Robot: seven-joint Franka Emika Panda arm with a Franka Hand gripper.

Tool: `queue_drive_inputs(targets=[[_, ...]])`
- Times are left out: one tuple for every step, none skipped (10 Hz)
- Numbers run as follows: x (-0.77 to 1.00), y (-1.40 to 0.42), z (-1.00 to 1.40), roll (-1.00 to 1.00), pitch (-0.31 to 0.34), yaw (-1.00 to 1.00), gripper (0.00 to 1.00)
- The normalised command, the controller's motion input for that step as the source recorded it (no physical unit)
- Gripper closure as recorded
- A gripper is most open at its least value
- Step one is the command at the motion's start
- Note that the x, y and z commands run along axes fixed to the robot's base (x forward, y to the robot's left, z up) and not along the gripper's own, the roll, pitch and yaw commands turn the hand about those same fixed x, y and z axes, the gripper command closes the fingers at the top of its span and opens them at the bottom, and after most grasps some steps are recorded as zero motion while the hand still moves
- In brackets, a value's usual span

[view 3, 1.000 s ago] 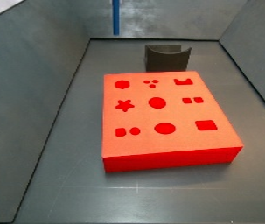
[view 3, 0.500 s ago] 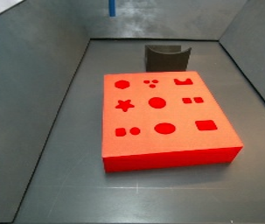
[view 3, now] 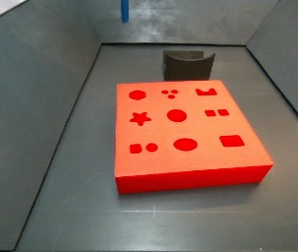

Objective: Pick up the square-circle object. Move up. Rotate the square-circle object. Move to above the board. Insert the square-circle object.
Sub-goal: Rotate the square-circle object.

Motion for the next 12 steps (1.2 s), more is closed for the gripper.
queue_drive_inputs(targets=[[0.01,0.00,-1.00,0.02,-0.042,-0.08,1.00],[0.01,0.00,-1.00,0.01,-0.031,-0.06,1.00],[0.02,0.01,-1.00,0.01,-0.034,-0.05,1.00],[0.02,0.01,-1.00,0.00,-0.042,-0.04,1.00],[0.02,0.01,-1.00,-0.01,-0.046,-0.04,1.00],[0.02,0.01,-1.00,-0.02,-0.053,-0.04,1.00],[0.02,0.01,-1.00,-0.02,-0.052,-0.03,1.00],[0.02,0.01,-1.00,-0.03,-0.053,-0.03,1.00],[0.02,0.01,-1.00,-0.04,-0.056,-0.03,1.00],[0.03,0.01,-1.00,-0.05,-0.056,-0.03,1.00],[0.03,0.01,-0.90,-0.06,-0.059,-0.02,1.00],[0.02,0.00,-0.71,-0.07,-0.058,-0.02,1.00]])
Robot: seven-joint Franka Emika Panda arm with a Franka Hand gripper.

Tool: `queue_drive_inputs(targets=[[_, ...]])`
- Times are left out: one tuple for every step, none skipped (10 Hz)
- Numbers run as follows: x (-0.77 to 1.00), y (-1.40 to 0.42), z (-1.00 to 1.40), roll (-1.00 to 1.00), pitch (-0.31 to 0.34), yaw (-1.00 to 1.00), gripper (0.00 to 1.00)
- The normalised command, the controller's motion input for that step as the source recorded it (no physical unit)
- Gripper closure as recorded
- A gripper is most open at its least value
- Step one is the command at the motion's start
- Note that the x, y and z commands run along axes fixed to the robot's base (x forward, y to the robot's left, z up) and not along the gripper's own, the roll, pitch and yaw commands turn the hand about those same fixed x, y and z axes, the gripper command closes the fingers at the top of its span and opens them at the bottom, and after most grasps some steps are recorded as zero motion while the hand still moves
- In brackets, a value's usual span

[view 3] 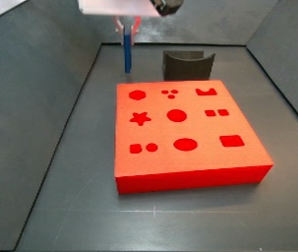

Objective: Pick up the square-circle object. Move up. Rotate the square-circle object. Move to above the board. Insert the square-circle object.
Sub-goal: Rotate the square-circle object.

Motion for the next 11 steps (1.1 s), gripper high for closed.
queue_drive_inputs(targets=[[0.03,0.00,-0.62,-0.07,-0.059,-0.02,1.00],[0.03,0.00,-0.43,-0.08,-0.056,-0.01,1.00],[0.03,0.00,-0.30,-0.09,-0.047,-0.01,1.00],[0.03,0.00,-0.30,-0.09,-0.047,-0.01,1.00],[0.00,-0.01,-0.30,-0.09,-0.034,-0.01,1.00],[0.01,-0.01,-0.30,-0.09,-0.035,-0.01,1.00],[0.00,0.00,0.00,-0.09,-0.036,-0.01,0.00],[0.00,0.00,1.00,-0.09,-0.039,-0.01,0.00],[-0.01,0.00,1.00,-0.09,-0.025,-0.01,0.00],[-0.03,0.01,0.87,-0.08,0.007,-0.01,0.00],[-0.02,0.01,0.71,-0.07,0.022,-0.02,0.00]])
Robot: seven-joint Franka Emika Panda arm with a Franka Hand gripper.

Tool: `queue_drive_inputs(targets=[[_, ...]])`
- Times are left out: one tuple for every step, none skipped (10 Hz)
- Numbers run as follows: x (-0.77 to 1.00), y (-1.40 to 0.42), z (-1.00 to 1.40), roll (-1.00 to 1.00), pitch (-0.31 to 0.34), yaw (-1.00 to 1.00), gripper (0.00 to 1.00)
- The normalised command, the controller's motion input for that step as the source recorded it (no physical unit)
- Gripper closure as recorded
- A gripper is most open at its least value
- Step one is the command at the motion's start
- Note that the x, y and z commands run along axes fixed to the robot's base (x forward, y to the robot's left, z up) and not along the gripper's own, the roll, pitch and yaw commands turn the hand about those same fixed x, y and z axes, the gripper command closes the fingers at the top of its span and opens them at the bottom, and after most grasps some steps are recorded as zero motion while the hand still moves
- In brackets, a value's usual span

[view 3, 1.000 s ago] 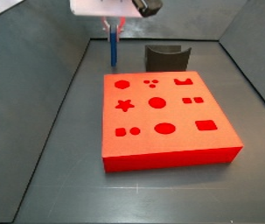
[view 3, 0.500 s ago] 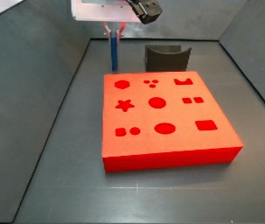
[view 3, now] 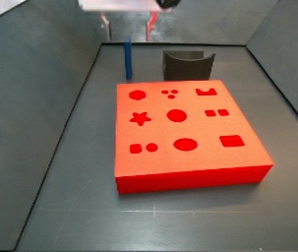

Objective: Pick up the square-circle object. Move up. Rotate the square-circle object. Move to above the board. Insert the square-circle object.
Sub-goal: Rotate the square-circle object.

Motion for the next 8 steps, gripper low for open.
queue_drive_inputs(targets=[[-0.02,0.01,0.54,-0.06,0.030,-0.02,0.00],[-0.01,0.02,0.36,-0.06,0.032,-0.03,0.00],[0.00,0.00,0.00,-0.01,0.006,-1.00,0.00],[0.02,0.00,-0.11,-0.01,0.006,-1.00,0.00],[0.03,0.00,-0.10,-0.01,0.004,-1.00,0.00],[0.03,0.01,-0.04,-0.01,0.002,-1.00,0.00],[0.03,0.01,-0.04,-0.01,0.002,-1.00,0.00],[0.03,0.01,-0.04,-0.01,0.002,-1.00,0.00]])
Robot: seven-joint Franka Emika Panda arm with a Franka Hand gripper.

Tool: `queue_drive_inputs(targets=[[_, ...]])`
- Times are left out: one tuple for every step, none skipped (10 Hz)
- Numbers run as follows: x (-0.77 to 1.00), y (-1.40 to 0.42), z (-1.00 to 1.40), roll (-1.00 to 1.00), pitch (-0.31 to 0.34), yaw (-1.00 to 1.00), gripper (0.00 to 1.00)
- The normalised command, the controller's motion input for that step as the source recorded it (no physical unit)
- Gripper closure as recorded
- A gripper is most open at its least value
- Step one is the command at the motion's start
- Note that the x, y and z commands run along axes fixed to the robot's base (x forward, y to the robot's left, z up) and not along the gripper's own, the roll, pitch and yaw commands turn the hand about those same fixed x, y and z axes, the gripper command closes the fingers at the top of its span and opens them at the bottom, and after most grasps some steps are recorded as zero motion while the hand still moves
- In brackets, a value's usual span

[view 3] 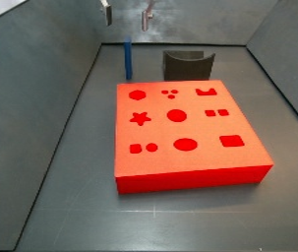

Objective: Pick up the square-circle object. Move up. Rotate the square-circle object. Move to above the board. Insert the square-circle object.
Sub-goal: Rotate the square-circle object.

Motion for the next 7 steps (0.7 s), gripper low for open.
queue_drive_inputs(targets=[[0.03,0.01,-0.04,-0.01,0.002,-1.00,0.00],[0.03,0.01,-0.04,-0.01,0.002,-1.00,0.00],[0.03,0.01,-0.04,-0.01,0.002,-1.00,0.00],[0.03,0.01,-0.04,-0.01,0.002,-1.00,0.00],[0.03,0.01,-0.04,-0.01,0.002,-1.00,0.00],[0.03,0.01,-0.04,-0.01,0.002,-1.00,0.00],[0.03,0.01,-0.04,-0.01,0.003,-1.00,0.00]])
